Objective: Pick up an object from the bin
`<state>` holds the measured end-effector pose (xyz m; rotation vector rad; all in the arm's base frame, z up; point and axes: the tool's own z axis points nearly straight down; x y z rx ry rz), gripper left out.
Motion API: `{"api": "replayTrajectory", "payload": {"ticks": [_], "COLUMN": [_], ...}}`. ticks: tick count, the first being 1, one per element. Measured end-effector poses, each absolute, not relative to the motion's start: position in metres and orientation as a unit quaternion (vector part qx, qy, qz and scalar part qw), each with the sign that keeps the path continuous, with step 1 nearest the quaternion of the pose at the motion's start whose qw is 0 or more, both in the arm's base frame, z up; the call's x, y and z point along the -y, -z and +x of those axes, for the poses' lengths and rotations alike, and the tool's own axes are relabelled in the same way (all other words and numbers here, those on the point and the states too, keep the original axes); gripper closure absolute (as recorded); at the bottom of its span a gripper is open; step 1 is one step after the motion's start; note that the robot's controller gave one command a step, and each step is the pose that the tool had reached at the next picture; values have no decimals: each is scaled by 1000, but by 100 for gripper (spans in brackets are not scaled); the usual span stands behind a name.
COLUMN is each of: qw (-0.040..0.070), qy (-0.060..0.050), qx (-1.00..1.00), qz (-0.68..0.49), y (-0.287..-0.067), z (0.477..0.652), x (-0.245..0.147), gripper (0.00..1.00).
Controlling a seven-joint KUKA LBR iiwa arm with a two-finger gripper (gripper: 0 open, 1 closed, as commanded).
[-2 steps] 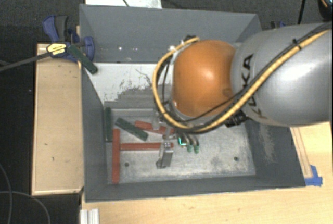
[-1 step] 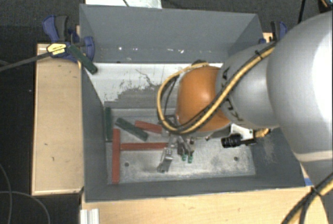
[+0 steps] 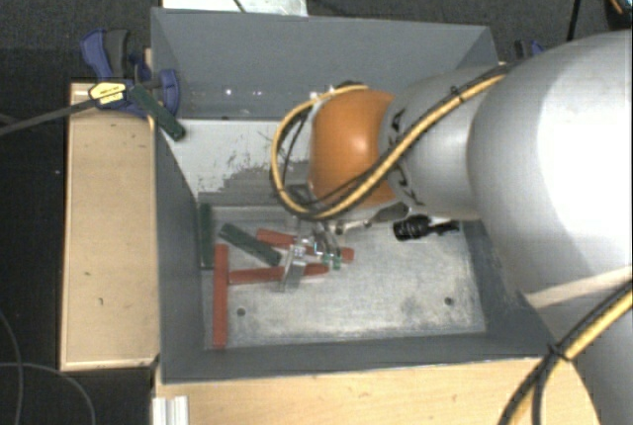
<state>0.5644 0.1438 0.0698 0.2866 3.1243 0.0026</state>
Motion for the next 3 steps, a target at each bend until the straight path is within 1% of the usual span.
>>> {"api": "replayTrajectory", "payload": {"ticks": [1,2,3], "qw": [1,4,3], "qy": [-1,-2,-1], "qx": [-995,-995,-1000], "qz": [95,104,29], "y": [-71,-208,-238], "z": [563,547,568], "x": [-143,-143,-143], "gripper": [100,100,100]}}
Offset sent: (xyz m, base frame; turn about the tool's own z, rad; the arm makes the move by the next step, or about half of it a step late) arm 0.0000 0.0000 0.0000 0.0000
